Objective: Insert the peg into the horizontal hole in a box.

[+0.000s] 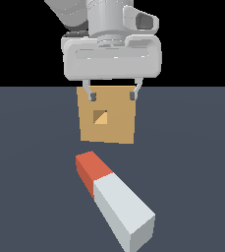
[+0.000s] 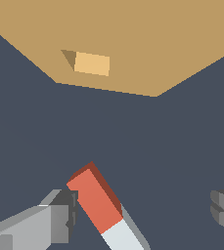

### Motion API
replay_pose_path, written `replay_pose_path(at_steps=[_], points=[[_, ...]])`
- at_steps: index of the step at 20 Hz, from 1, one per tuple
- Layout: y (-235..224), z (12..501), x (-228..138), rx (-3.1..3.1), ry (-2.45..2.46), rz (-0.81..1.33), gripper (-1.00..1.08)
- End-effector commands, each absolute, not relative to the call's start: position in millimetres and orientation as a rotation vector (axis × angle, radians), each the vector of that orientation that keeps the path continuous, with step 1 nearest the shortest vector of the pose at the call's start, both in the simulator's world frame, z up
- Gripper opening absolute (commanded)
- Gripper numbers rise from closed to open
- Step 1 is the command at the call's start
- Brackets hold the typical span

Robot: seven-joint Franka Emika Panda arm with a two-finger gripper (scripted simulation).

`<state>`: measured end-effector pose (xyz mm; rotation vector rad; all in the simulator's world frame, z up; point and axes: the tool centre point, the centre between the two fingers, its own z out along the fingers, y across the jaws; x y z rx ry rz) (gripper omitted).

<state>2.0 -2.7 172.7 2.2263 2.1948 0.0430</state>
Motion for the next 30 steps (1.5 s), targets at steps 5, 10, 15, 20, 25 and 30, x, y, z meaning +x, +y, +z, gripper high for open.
replay_pose_path(at_steps=[5,10,15,20,25,30], points=[[-4.6,171.4,1.5,2.218,2.203,0.042,1.00],[-12.3,166.1,-0.5,2.184,2.238,0.040,1.00],[-26.2,156.8,-3.4,2.124,2.298,0.037,1.00],[-46.5,143.3,-6.1,2.033,2.381,0.032,1.00],[-71.0,127.3,-7.1,1.922,2.475,0.025,1.00],[-96.3,110.8,-5.5,1.802,2.567,0.019,1.00]])
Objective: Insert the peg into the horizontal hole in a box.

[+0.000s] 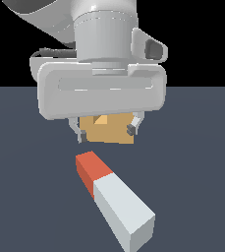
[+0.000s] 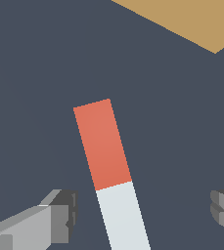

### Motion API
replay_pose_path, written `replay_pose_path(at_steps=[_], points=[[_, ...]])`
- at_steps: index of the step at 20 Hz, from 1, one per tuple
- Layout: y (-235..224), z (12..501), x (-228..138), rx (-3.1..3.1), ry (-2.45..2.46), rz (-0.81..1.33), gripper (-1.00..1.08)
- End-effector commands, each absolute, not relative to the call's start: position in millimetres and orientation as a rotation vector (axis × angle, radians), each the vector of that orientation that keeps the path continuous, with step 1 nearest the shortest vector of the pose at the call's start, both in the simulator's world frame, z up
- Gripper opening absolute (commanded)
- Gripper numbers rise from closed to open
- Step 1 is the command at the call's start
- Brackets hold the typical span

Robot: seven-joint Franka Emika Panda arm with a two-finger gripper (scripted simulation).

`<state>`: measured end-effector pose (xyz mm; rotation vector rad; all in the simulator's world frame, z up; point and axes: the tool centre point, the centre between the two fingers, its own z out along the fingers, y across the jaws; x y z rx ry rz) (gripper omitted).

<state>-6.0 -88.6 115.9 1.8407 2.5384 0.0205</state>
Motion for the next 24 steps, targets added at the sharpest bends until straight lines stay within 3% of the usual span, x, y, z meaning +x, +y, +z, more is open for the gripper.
replay_pose_path(at_steps=[1,13,24], points=[[-101.5,107.5,-4.8,1.778,2.585,0.017,1.00],[-147.4,77.2,7.6,1.543,2.736,0.004,1.00],[-156.4,71.1,12.0,1.494,2.764,0.000,1.00]])
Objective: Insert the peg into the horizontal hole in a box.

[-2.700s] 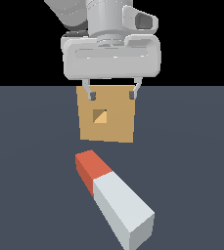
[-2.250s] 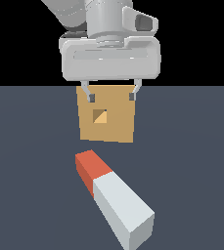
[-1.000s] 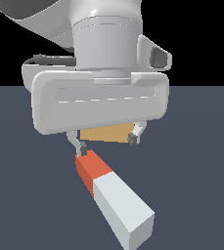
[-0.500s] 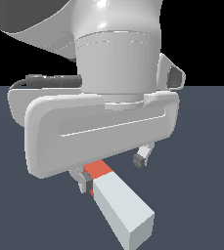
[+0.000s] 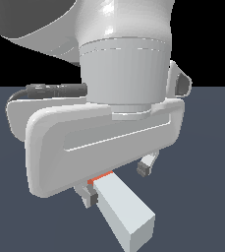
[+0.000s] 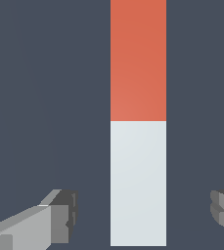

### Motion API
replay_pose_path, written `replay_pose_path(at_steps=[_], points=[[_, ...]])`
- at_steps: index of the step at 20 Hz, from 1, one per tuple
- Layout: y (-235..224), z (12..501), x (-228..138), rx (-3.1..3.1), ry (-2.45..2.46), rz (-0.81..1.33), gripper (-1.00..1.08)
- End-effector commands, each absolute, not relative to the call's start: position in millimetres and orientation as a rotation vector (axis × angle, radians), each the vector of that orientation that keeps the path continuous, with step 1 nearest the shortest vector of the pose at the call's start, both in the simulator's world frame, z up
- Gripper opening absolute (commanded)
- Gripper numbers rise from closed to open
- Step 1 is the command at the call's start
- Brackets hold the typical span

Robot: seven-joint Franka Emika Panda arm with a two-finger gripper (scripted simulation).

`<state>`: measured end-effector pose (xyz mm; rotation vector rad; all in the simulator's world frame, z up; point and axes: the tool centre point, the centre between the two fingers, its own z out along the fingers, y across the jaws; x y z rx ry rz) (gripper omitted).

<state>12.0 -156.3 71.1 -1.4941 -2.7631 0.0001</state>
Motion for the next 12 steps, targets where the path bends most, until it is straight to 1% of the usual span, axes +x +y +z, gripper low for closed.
replay_pose_path(at_steps=[1,6,12], points=[[-156.4,70.7,12.0,-1.494,-2.763,0.000,1.00],[-156.1,58.6,11.9,-1.493,-2.764,0.000,1.00],[-156.0,29.3,11.2,-1.492,-2.764,0.000,1.00]])
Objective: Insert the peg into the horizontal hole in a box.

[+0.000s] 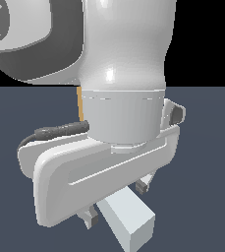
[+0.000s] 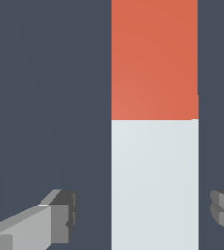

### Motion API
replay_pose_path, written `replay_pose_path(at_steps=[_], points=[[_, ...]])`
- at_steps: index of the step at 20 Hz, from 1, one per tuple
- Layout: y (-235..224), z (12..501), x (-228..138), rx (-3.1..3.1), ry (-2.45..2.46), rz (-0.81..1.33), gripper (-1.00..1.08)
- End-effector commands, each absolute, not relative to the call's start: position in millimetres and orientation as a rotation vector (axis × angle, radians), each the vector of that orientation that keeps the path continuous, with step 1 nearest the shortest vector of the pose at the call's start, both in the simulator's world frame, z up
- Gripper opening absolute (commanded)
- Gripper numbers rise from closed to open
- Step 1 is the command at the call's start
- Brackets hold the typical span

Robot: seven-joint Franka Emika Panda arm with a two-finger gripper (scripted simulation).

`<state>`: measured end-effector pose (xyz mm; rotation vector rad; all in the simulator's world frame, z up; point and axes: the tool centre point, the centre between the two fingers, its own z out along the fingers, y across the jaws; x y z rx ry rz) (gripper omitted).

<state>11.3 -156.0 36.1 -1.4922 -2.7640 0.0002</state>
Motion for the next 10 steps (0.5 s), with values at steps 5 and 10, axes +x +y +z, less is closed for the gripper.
replay_pose_path(at_steps=[5,10], points=[[-156.0,21.1,12.4,-1.491,-2.765,0.000,1.00],[-156.0,21.1,12.6,-1.491,-2.765,0.000,-1.00]])
